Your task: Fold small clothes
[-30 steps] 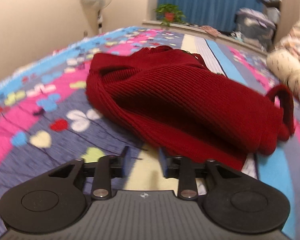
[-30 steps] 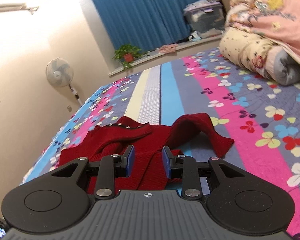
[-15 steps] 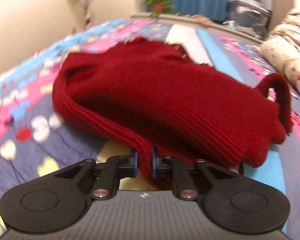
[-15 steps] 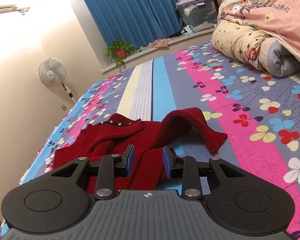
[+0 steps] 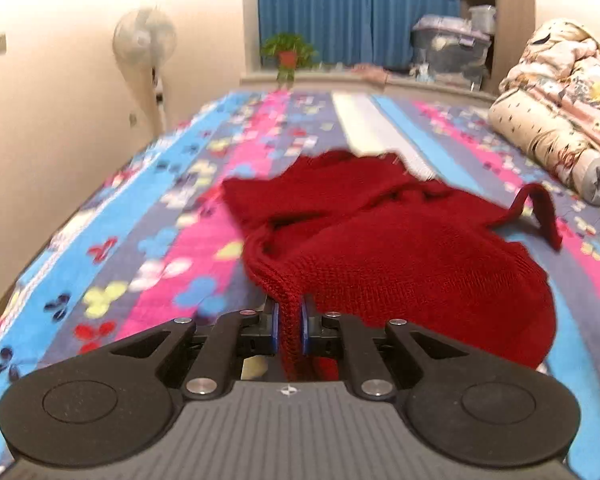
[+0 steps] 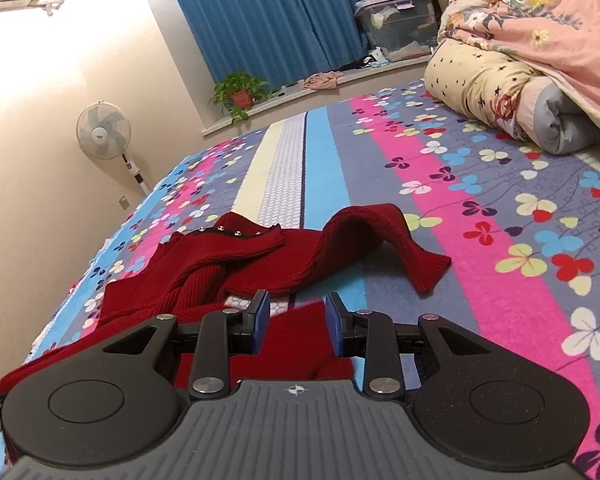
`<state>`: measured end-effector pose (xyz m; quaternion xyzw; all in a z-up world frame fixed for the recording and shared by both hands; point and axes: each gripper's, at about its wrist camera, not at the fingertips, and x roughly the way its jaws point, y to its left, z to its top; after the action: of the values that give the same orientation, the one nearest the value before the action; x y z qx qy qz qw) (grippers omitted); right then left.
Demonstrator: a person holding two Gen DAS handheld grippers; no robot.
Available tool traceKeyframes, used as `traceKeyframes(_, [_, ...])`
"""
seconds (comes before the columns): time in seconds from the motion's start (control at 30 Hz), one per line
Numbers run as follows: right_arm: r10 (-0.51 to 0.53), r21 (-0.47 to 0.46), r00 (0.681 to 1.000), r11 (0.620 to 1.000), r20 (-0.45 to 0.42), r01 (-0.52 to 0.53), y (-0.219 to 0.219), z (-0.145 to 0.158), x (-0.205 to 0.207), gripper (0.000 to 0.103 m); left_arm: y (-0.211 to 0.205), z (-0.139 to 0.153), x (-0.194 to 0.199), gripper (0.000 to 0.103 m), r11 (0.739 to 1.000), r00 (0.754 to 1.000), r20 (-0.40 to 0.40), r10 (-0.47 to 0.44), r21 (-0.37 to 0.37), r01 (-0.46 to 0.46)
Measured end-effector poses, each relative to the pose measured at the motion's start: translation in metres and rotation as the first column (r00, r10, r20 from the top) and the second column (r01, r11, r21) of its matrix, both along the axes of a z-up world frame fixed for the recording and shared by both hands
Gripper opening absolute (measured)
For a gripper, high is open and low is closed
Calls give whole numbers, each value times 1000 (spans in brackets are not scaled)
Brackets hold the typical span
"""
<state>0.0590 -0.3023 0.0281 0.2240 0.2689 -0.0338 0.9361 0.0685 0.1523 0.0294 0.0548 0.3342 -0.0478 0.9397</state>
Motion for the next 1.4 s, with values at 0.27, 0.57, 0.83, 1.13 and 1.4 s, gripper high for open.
traceKeyframes(0.27, [-110, 20, 994, 994, -21, 110, -27, -14, 10, 25, 29, -30, 22, 21, 989, 982, -177, 62, -120, -84])
traceKeyframes(0.57, [59, 89, 976, 995, -208, -41, -14, -83, 85, 36, 45, -57, 35, 35, 962, 949, -303, 91, -218, -162])
traceKeyframes(0.83, [140, 106, 968, 987, -208, -120, 4, -132, 136, 44, 44, -69, 37, 35, 977, 941, -336, 51, -181, -117])
traceKeyframes(1.13, [157, 3, 978, 987, -134, -158, 12, -105, 119, 2, 37, -72, 46, 13, 979, 940, -342, 18, -187, -87])
traceKeyframes(1.4, [5, -70, 994, 998, 110, 2, -11, 27, 0, 1, 54, -33, -2, 10, 945, 980, -186, -73, -326, 8])
